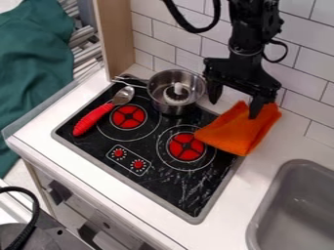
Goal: Moved the orange cloth from the right stove to the top side of the burner
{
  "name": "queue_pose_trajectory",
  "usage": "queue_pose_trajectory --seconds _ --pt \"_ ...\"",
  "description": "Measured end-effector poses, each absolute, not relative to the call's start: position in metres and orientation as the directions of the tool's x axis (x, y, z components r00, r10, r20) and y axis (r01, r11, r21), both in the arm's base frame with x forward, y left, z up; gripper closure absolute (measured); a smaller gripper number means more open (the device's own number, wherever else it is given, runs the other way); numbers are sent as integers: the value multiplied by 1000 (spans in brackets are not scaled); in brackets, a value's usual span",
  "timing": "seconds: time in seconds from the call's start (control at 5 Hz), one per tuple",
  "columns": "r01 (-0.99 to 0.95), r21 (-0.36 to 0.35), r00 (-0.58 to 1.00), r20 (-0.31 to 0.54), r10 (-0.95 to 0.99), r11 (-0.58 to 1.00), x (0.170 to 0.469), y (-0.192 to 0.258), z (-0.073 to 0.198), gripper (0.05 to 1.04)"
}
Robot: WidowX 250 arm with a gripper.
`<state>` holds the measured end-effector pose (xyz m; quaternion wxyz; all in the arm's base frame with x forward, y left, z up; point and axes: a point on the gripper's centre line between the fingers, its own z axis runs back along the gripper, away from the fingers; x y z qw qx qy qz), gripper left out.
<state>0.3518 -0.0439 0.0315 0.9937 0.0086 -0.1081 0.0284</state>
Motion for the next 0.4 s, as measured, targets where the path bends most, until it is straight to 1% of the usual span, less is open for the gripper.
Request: queue_pose_trajectory --seconds 0.4 --pt "-70 -6 978 196 70 998 346 -46 27 85"
